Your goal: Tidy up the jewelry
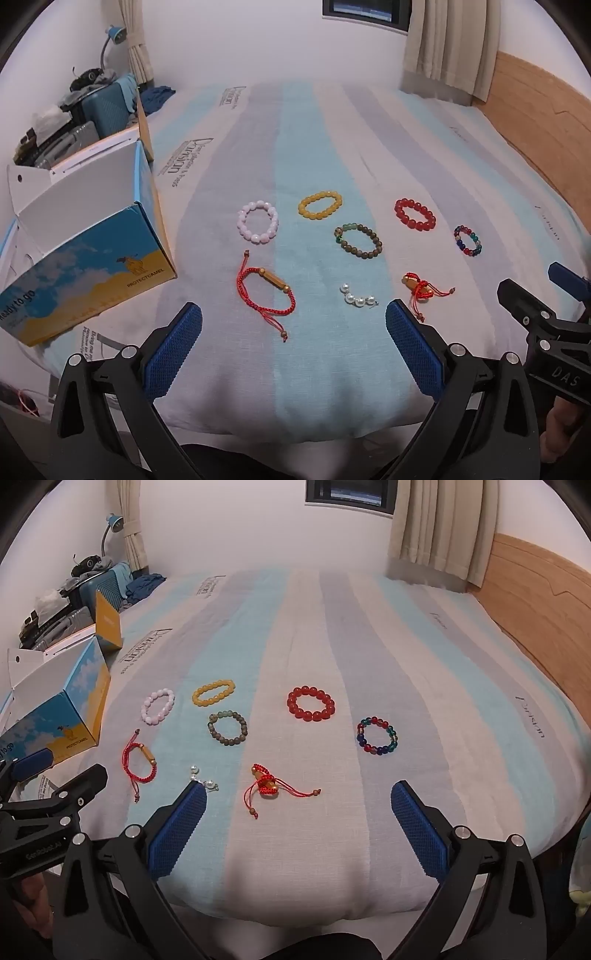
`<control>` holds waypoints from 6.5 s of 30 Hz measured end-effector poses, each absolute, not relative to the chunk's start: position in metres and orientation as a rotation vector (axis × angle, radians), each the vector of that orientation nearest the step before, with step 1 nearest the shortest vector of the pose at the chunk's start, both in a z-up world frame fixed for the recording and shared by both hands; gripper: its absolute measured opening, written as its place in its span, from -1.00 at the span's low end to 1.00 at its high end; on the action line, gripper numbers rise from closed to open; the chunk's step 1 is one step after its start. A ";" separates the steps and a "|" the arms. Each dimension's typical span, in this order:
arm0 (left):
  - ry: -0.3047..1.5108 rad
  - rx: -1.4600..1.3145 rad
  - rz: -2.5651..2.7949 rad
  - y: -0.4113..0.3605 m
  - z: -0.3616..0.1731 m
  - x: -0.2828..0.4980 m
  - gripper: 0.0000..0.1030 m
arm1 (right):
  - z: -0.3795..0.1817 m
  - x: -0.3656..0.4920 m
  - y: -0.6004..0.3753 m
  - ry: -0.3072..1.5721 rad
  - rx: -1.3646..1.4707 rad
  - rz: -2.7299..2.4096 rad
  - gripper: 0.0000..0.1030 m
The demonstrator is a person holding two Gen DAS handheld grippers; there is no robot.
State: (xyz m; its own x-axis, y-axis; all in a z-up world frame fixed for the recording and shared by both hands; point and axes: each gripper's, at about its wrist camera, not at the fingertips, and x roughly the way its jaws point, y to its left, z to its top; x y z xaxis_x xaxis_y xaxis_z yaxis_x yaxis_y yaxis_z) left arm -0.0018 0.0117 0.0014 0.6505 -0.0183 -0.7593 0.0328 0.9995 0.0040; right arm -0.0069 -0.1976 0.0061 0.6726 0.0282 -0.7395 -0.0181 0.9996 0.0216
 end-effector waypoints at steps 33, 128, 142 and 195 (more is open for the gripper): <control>0.872 0.013 -0.043 0.012 0.001 -0.005 0.89 | 0.005 -0.008 -0.194 0.834 0.010 0.041 0.86; 1.082 0.041 -0.081 0.066 -0.101 0.093 -0.88 | -0.106 0.087 -0.170 1.091 -0.090 0.151 -0.69; 1.050 0.032 -0.099 0.058 -0.070 0.084 -0.92 | -0.074 0.083 -0.178 1.034 -0.058 0.129 -0.71; 0.956 -0.190 0.201 0.295 0.086 0.042 -0.92 | 0.099 0.100 0.135 0.851 -0.151 0.536 -0.71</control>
